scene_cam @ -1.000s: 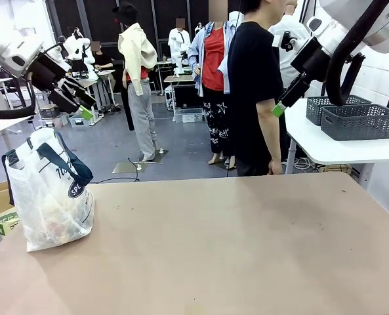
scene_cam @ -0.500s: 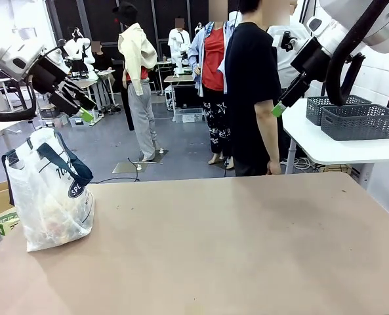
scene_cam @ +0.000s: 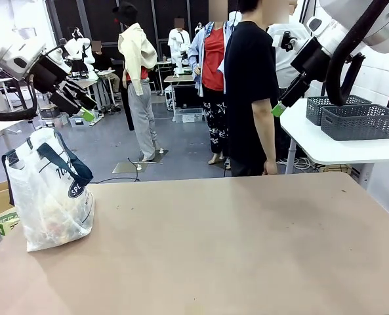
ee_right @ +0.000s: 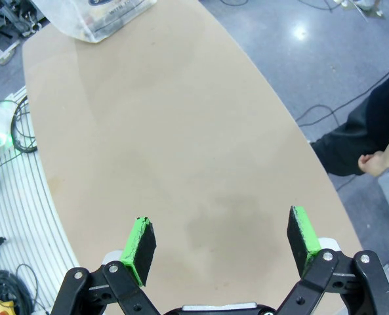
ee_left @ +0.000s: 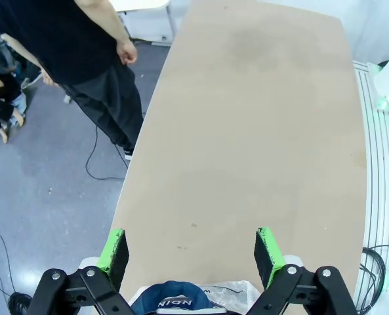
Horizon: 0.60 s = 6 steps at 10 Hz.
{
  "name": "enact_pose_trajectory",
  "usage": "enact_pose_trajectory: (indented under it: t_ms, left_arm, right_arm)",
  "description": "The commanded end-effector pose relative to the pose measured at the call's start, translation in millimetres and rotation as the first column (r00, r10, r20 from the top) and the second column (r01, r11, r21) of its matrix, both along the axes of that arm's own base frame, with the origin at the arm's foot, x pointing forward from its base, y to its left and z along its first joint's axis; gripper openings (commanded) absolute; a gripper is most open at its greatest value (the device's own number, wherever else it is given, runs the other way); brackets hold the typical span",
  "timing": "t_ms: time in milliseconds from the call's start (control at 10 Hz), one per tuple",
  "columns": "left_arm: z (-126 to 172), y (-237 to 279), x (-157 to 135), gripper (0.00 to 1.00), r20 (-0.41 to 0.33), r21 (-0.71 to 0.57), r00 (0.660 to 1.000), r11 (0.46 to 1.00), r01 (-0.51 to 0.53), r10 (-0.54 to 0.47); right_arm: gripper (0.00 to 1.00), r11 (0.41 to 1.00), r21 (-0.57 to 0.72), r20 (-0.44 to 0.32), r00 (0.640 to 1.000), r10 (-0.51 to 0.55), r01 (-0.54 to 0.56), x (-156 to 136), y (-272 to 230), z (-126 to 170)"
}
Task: Transfer purchased items from the store into the shopping bag.
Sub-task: Move the Reusable shopping bag to the right side of the table.
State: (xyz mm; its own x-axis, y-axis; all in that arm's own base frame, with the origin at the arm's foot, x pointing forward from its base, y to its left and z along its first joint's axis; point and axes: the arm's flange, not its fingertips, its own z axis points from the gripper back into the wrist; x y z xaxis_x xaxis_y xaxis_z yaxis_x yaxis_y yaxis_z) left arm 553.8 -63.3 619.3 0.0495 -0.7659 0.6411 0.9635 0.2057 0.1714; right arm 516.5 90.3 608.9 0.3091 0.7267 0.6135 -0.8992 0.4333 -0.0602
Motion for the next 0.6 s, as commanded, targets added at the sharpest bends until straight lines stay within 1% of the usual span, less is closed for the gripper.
enact_pose_trajectory:
  t_ms: [0,500]
  left_arm:
    - [0.8,2.0,-0.2,1.0,0.013,0.005,1.0,1.0,0.011,-0.011]
    - [0.8,2.0,-0.2,1.0,0.013,0.005,1.0,1.0,0.011,-0.011]
  right_arm:
    - [1.0,1.0,-0.012,-0.015,1.0,-0.002,0.001,-1.9,0.2,1.5]
    - [1.0,1.0,-0.012,-0.015,1.0,-0.002,0.001,-1.9,0.2,1.5]
